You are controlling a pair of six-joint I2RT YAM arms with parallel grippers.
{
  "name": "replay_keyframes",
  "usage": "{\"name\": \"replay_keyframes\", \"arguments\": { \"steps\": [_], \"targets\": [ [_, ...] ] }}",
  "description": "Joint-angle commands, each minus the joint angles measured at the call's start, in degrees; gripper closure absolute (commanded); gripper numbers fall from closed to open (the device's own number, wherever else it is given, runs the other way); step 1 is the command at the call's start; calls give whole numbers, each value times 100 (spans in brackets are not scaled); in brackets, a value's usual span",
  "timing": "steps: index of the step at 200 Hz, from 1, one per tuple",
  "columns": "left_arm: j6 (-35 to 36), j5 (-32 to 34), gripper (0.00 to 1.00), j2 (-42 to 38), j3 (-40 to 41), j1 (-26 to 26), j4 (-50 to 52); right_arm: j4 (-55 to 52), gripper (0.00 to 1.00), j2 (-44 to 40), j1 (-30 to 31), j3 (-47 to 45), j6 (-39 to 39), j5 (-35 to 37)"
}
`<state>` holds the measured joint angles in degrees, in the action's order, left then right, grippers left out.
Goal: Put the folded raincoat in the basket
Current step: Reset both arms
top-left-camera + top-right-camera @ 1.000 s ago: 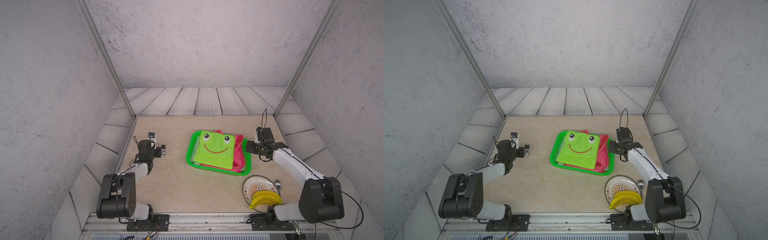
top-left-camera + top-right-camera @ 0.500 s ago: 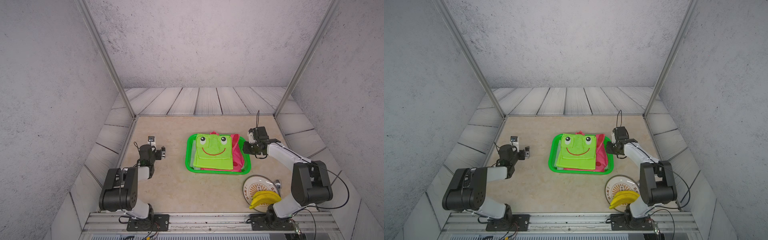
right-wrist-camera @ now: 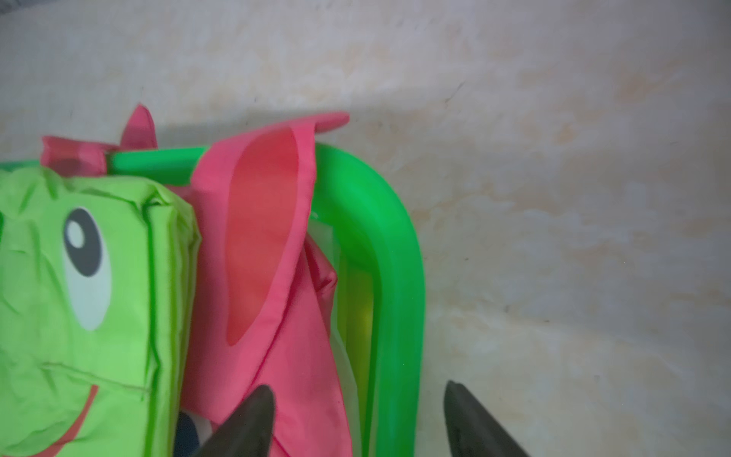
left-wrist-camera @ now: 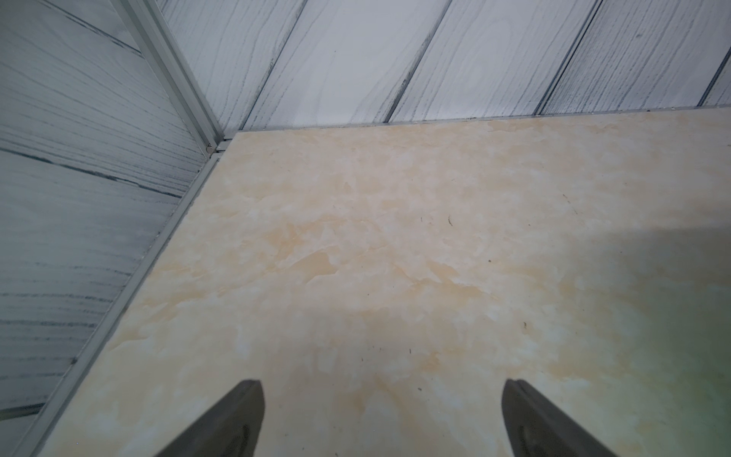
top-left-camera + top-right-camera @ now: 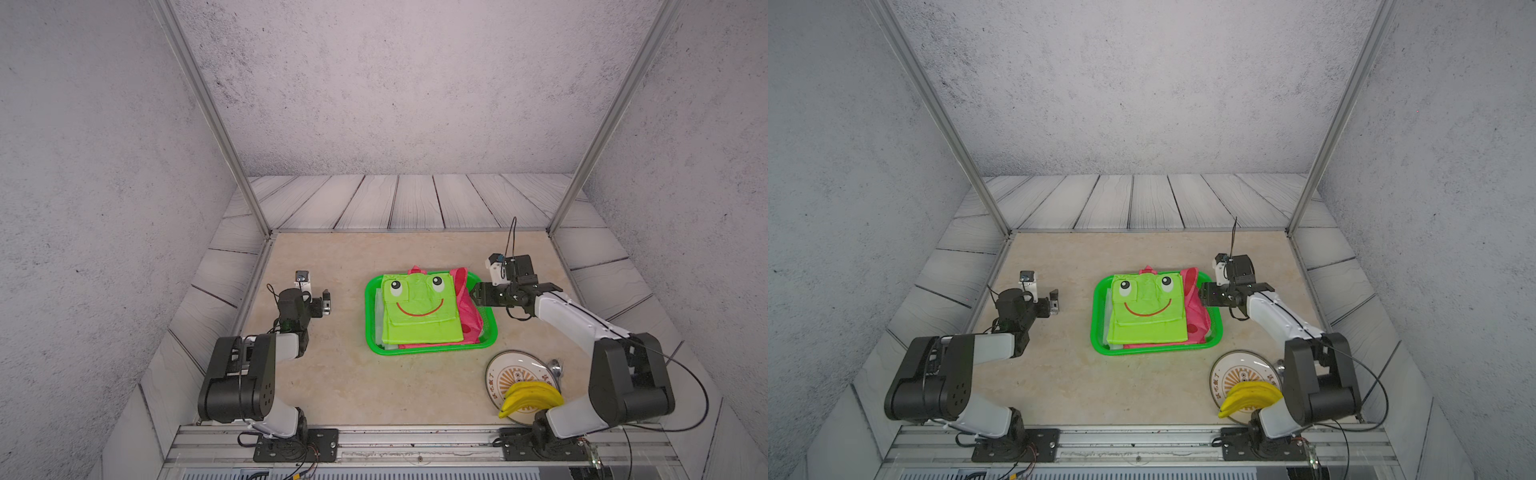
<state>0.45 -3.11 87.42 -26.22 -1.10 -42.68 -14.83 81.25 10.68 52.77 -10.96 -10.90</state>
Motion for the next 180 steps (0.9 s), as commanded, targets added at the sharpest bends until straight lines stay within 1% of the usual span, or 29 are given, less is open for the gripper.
{"name": "replay_keyframes", "arguments": {
  "steps": [1, 16, 32, 46, 52, 59, 79, 83, 86, 89, 101, 109, 114, 120, 127, 135, 142, 151, 154, 161, 167, 170, 180],
  "targets": [
    [-159, 387, 0, 37, -85, 29, 12, 911, 22, -923, 2, -530, 25, 1291],
    [-155, 399, 0, 34, -86, 31, 19, 1687, 20, -1490, -4, -1188, 208, 2093],
    [-159, 400, 0, 36, -85, 32, 16, 2714, 17, -1870, -29, -1969, 700, 2948],
    [-159, 401, 0, 37, -85, 47, 14, 3667, 15, -1972, -81, -2627, 1468, 3124],
    [-159, 409, 0, 33, -85, 40, 21, 3934, 15, -1953, -98, -2803, 1594, 3171],
    [-159, 409, 0, 31, -81, 44, 14, 4081, 14, -1894, -128, -2920, 1559, 3238],
    [-157, 406, 0, 37, -85, 41, 15, 4299, 11, -1567, -204, -3041, 1278, 3058],
    [-159, 408, 0, 39, -85, 45, 19, 4442, 8, -1476, -206, -3081, 1244, 3014],
    [-158, 408, 1, 39, -85, 41, 15, 4543, 2, -1396, -227, -3102, 1215, 2974],
    [-159, 408, 1, 34, -85, 45, 17, 4622, 0, -1306, -235, -3120, 1167, 2941],
    [-158, 407, 1, 34, -85, 40, 10, 4926, 0, -935, -354, -3124, 1028, 2503],
    [-159, 405, 0, 36, -85, 40, 8, 5306, 0, -635, -385, -3145, 944, 2336],
    [-157, 409, 0, 34, -85, 41, 19, 5560, 0, -436, -399, -3121, 1078, 2229],
    [-155, 414, 0, 39, -81, 40, 14, 5615, 0, -272, -390, -3042, 1300, 2110],
    [-159, 414, 0, 32, -85, 40, 16, 5479, 0, -98, -443, -2888, 1232, 2116],
    [-159, 411, 1, 38, -85, 40, 16, 5663, 0, 163, -536, -2864, 1112, 2184],
    [-159, 408, 1, 37, -85, 40, 15, 6046, 0, 481, -645, -2945, 1016, 2096],
    [-159, 407, 0, 39, -85, 40, 13, 6996, 0, 907, -794, -3110, 1024, 1665],
    [-155, 416, 0, 39, -85, 40, 11, 7140, 0, 956, -825, -3144, 1041, 1556],
    [-157, 411, 0, 39, -85, 43, 10, 6709, 0, 796, -842, -3069, 1023, 1527],
    [-159, 415, 0, 38, -85, 40, 13, 5921, 0, 589, -870, -2884, 992, 1491],
    [-156, 408, 1, 34, -81, 40, 11, 5718, 0, 545, -907, -2818, 995, 1418],
    [-157, 405, 1, 36, -85, 40, 7, 6290, 0, 729, -936, -2913, 976, 1396]
  ]
}}
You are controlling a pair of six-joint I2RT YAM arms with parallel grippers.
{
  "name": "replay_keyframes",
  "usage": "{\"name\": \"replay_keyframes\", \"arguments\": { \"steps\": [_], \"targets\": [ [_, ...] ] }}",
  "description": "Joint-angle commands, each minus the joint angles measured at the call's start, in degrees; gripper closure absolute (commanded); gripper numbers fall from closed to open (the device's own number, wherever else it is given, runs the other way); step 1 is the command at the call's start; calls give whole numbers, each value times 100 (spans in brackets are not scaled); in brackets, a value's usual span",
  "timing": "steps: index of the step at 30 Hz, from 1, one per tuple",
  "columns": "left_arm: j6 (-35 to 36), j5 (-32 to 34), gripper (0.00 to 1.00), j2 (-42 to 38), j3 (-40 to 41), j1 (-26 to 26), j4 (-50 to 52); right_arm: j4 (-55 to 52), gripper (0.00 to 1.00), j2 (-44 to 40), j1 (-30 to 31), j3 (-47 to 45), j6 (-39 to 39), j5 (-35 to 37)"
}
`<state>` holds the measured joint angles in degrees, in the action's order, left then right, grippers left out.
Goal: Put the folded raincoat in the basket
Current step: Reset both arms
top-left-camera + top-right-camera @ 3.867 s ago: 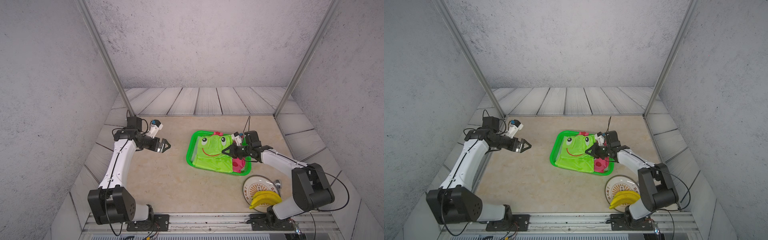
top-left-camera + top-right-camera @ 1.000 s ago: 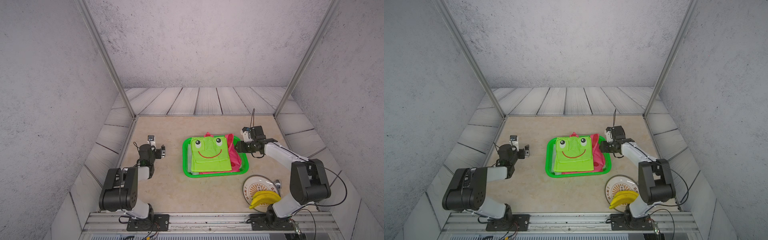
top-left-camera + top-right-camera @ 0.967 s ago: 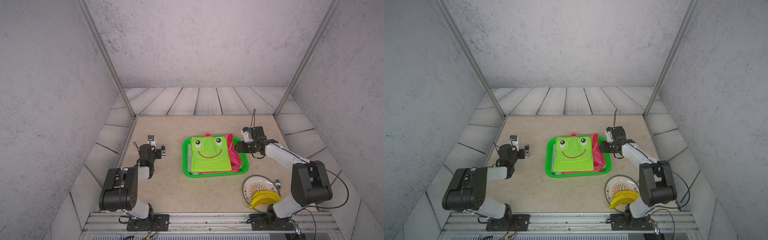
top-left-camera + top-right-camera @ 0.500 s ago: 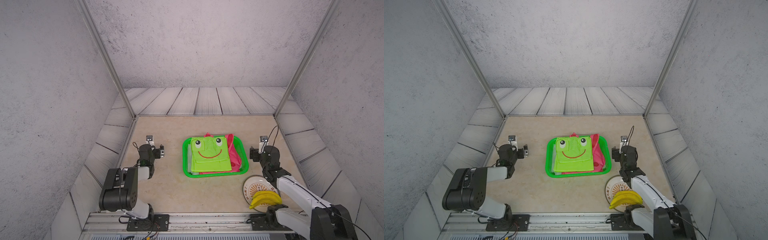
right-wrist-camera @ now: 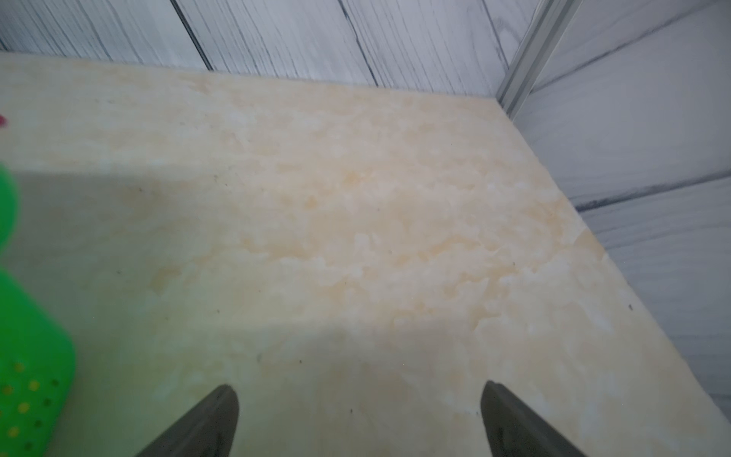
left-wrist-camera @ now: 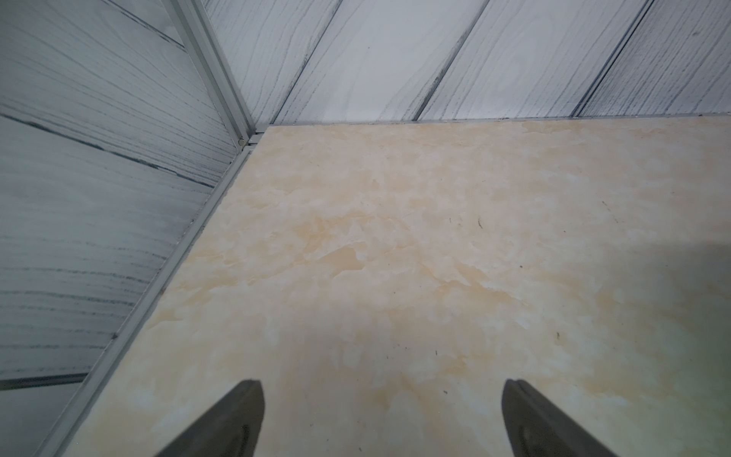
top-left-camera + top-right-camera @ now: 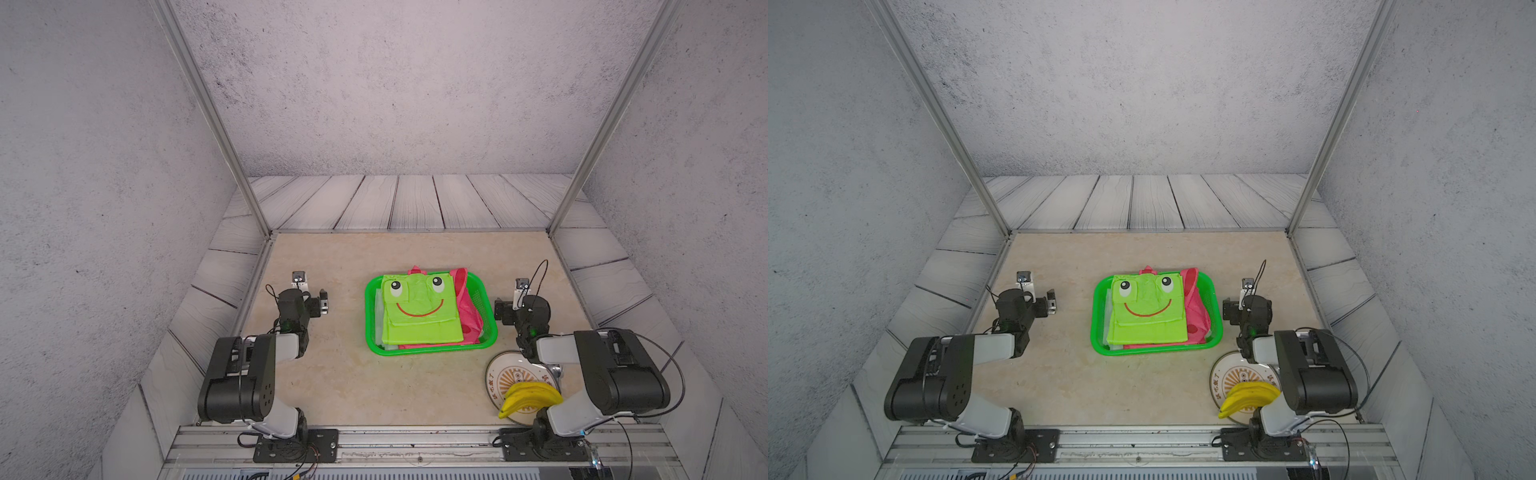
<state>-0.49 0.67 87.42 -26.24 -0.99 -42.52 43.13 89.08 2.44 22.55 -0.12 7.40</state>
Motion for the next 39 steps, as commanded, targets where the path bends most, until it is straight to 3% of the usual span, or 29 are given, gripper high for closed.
{"name": "replay_keyframes", "arguments": {
  "steps": [1, 3, 5, 9, 39],
  "targets": [
    [-64, 28, 1, 37, -83, 34, -5, 551, 0, -42, -112, 92, -114, -428],
    [-58, 32, 0, 39, -83, 29, 3, 653, 0, -14, -110, 47, -115, -415],
    [-65, 28, 0, 37, -83, 29, 3, -32, 0, -208, -112, 215, -120, -417],
    [-65, 30, 0, 22, -74, 30, -10, -379, 0, -151, -107, 450, -217, -276],
    [-65, 30, 1, 44, -93, 29, 24, -306, 0, -135, -112, 435, -191, -261]
  ]
}}
